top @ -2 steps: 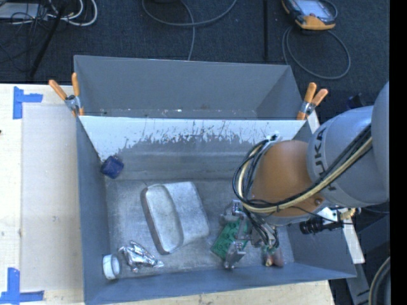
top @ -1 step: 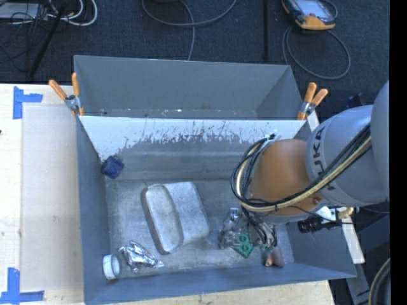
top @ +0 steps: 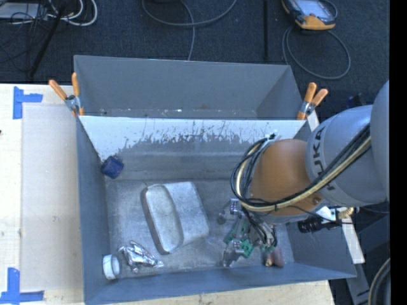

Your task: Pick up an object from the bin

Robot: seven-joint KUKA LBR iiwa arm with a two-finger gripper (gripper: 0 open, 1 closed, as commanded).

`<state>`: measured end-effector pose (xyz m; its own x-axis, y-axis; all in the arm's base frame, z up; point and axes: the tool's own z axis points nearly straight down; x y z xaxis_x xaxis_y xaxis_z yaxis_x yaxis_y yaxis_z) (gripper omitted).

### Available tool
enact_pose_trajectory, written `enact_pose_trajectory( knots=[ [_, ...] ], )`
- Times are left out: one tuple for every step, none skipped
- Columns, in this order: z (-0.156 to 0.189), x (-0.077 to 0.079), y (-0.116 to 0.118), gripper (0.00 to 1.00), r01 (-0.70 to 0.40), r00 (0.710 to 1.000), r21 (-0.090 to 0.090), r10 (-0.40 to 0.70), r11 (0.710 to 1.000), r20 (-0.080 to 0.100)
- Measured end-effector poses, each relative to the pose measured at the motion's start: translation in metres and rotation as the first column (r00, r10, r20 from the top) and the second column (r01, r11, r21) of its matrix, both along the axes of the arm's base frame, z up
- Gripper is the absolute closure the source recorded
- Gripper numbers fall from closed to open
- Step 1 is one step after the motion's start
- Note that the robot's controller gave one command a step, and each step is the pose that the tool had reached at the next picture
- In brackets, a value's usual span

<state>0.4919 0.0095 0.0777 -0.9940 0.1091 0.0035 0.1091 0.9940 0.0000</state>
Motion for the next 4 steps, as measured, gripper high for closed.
enact_pose_trajectory(
  knots=[
    [-0.006, -0.002, -0.064, 0.00, -0.127, 0.992, 0.000, 0.127, 0.992, 0.007],
    [0.018, 0.059, -0.107, 0.00, -0.230, 0.973, -0.004, 0.230, 0.973, 0.010],
    [0.016, 0.056, -0.105, 1.00, -0.227, 0.974, 0.001, 0.227, 0.974, 0.004],
    [0.083, 0.090, -0.087, 1.00, -0.489, 0.872, -0.002, 0.489, 0.872, 0.008]
  ],
)
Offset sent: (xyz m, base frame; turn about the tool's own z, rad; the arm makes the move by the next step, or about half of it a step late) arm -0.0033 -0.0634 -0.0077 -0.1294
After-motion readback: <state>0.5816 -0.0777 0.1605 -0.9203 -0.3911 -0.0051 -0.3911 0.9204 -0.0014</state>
